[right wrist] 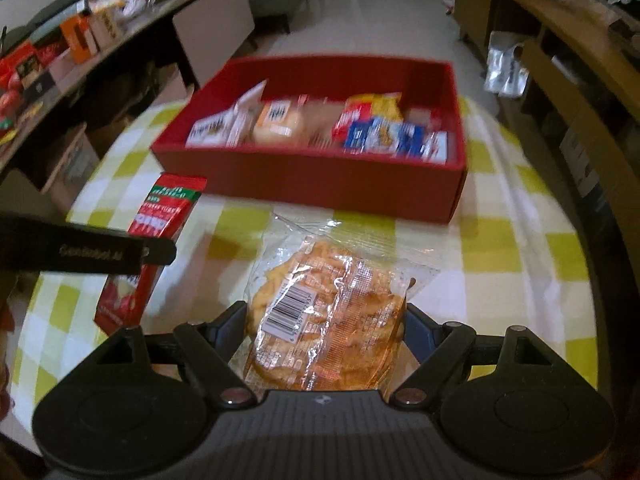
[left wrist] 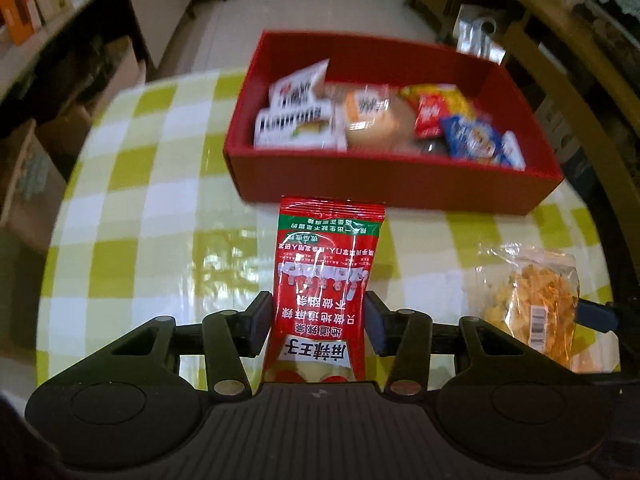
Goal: Organize snacks
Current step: 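Lift and carry the strip pack with left tool while right tool carries the pastry over the box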
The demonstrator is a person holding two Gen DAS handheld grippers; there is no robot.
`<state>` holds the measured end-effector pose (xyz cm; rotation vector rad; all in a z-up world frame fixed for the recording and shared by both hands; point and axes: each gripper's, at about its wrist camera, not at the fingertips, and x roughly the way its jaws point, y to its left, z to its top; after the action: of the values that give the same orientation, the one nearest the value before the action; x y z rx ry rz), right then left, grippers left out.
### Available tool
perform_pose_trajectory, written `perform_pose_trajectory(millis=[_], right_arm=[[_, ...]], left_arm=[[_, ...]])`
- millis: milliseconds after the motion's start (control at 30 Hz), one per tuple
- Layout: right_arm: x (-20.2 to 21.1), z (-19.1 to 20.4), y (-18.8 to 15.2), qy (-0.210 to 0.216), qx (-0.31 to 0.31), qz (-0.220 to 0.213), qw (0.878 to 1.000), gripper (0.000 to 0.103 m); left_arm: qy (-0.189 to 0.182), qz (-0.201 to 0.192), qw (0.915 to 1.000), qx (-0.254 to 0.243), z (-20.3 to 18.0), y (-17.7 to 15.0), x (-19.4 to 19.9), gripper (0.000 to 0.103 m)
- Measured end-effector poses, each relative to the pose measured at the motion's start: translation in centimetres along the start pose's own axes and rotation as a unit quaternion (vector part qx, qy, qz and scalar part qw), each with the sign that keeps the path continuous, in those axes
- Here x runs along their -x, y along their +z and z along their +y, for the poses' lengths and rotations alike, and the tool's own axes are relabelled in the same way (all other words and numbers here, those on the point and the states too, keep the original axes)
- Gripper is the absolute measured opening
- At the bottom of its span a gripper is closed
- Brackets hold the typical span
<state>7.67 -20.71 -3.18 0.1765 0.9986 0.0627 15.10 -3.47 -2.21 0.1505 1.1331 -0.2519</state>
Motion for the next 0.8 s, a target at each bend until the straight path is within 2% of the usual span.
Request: perform_pose_trajectory(millis=[367, 500, 800], right_arm=[[0.7, -0.7, 3.9, -0.005, -0.008, -0.047, 0.999, 0.089], [0.5, -1.0, 5.2, -0.009, -0.007, -0.060, 0.998, 0.089], [-0.2, -1.6, 7.7, -0.012, -0.008, -0.080, 0.997, 0.089]], left_arm=[[0.008, -0.049, 0.9988, -0.004, -1.4, 2.6, 1.3, 0.056], [0.022, -0.069, 0.9973, -0.010, -2.1, 3.6, 1.7, 0.056], [0.036, -0.089, 0.9954, -0.007, -2.7, 5.7, 1.2, 0.056]])
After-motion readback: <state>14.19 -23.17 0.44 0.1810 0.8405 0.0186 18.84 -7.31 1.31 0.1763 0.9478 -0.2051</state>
